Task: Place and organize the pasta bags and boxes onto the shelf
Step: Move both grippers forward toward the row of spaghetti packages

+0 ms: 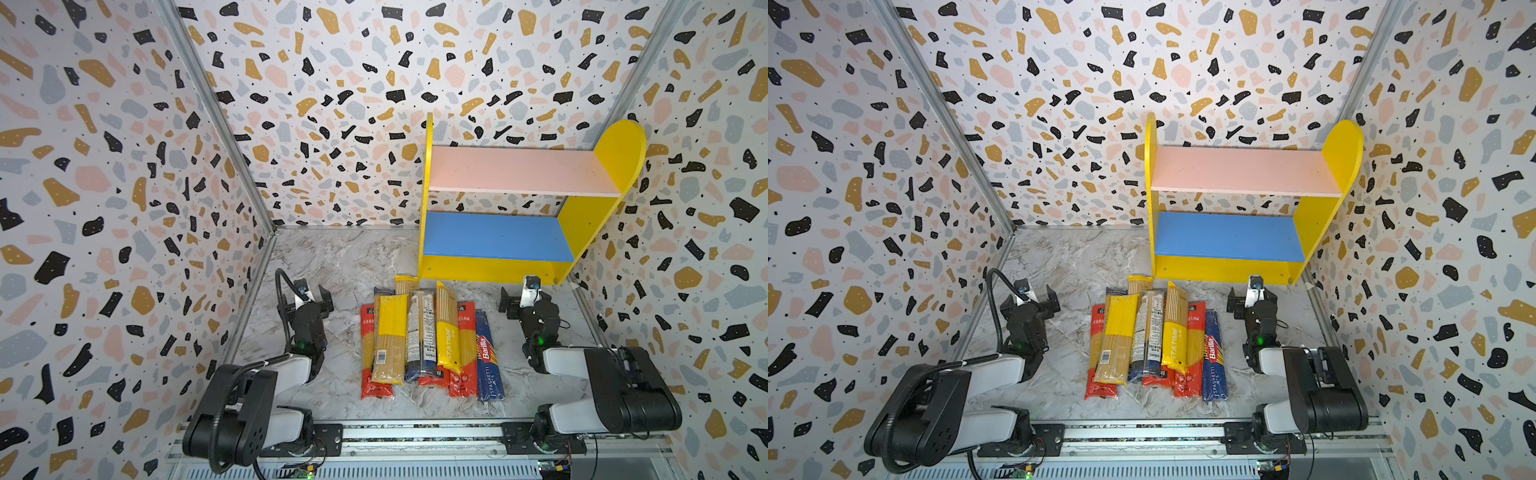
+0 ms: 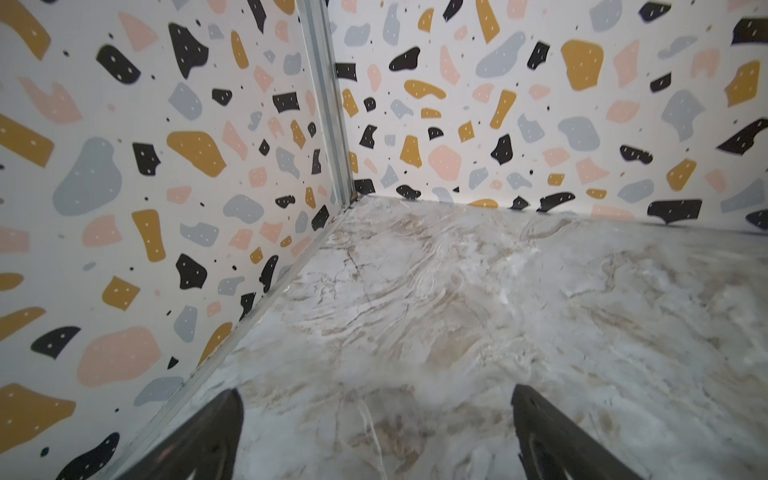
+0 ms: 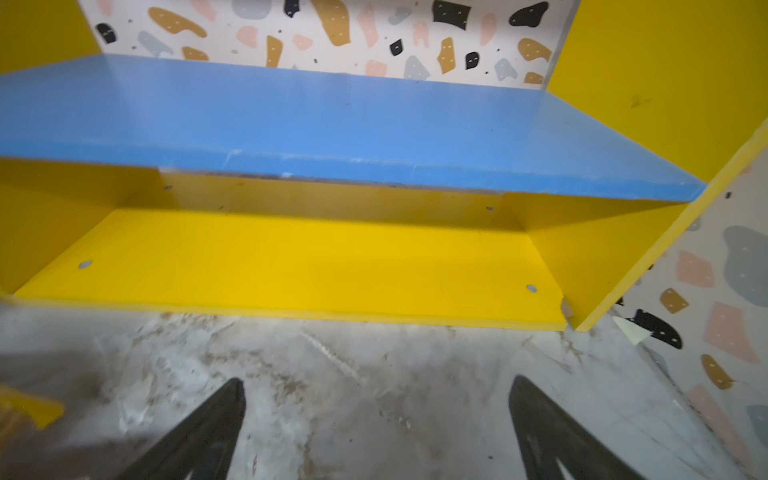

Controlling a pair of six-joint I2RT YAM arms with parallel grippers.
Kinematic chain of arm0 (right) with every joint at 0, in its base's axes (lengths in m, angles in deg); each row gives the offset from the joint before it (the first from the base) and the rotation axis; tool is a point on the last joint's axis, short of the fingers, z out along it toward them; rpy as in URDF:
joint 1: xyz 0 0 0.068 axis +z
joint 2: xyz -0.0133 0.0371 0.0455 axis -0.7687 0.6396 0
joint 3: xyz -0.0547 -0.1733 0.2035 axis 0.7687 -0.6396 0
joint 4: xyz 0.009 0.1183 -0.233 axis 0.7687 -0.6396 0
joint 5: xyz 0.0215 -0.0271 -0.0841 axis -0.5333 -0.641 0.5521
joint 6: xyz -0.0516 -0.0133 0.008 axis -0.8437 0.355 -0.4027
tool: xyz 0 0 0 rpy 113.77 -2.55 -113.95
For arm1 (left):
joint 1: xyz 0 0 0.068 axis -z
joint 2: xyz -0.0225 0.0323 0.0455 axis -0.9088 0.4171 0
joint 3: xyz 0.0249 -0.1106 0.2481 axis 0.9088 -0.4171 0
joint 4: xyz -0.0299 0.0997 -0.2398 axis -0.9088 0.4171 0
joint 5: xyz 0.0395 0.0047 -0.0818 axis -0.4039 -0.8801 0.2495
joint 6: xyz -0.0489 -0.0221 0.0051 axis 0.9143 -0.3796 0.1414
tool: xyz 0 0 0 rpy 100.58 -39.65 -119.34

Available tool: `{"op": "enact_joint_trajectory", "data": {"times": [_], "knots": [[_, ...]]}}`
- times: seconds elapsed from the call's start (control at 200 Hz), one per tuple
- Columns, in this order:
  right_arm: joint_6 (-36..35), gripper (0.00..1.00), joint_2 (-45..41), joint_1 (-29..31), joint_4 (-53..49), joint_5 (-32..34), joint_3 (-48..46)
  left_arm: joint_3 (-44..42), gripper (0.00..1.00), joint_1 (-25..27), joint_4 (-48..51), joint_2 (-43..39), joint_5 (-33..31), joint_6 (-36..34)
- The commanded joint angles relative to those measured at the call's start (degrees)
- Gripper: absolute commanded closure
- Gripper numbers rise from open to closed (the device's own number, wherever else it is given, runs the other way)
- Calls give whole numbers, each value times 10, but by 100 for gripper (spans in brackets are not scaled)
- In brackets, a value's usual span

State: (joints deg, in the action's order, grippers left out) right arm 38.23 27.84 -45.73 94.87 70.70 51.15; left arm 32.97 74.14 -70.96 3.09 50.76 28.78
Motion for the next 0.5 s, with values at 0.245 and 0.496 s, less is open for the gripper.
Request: {"op": "enact_joint_trajectory", "data": {"times": [0.245,0.496], "knots": [[219,1,-38,42,-602,56,255,78,1,107,192,-76,-7,71],[346,1,-108,234,-872,80,256,142,0,284,343,-117,-33,104]]}}
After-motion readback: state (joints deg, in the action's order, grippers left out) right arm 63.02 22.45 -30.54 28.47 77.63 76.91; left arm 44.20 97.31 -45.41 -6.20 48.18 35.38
